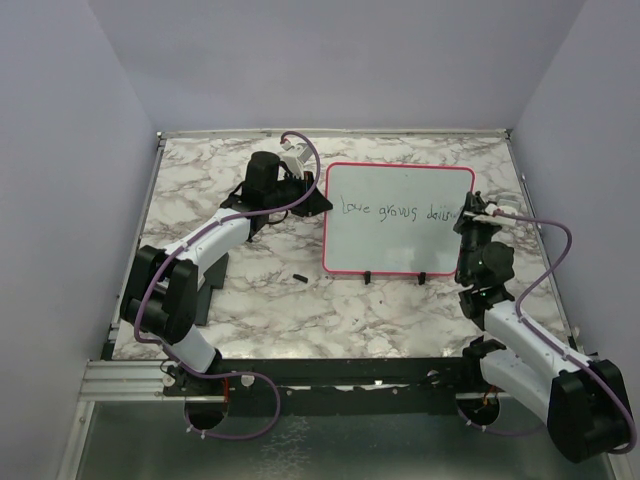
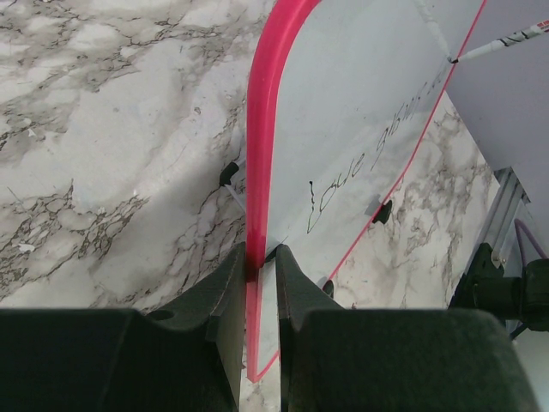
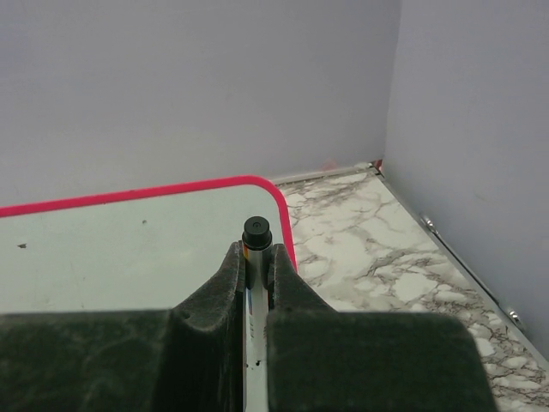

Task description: Write a sentence on the whiteboard

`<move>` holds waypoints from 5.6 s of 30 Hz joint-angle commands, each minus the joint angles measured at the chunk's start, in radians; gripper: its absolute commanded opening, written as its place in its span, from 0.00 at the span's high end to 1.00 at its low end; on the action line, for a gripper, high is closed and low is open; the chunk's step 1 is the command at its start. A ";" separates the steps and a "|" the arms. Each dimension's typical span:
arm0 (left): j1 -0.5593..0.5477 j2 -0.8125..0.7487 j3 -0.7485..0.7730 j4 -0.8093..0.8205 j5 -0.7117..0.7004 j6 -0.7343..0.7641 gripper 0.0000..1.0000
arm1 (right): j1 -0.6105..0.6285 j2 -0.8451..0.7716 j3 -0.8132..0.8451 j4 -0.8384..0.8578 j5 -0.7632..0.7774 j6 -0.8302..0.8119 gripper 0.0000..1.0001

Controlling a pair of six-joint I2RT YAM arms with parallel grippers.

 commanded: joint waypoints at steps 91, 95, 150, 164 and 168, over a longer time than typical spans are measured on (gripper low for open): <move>0.011 -0.050 -0.006 0.024 -0.033 0.016 1.00 | -0.006 -0.178 0.003 -0.199 0.043 0.098 0.99; 0.011 -0.049 -0.006 0.023 -0.033 0.016 1.00 | -0.006 -0.124 0.012 -0.106 0.080 0.046 0.99; 0.011 -0.048 -0.005 0.024 -0.031 0.019 1.00 | -0.029 0.043 -0.010 0.087 0.040 0.028 0.99; 0.011 -0.051 -0.005 0.024 -0.030 0.020 1.00 | -0.030 0.055 -0.012 0.098 0.036 0.031 0.99; 0.011 -0.047 -0.005 0.024 -0.036 0.015 1.00 | -0.030 0.023 -0.016 0.074 0.033 0.039 0.99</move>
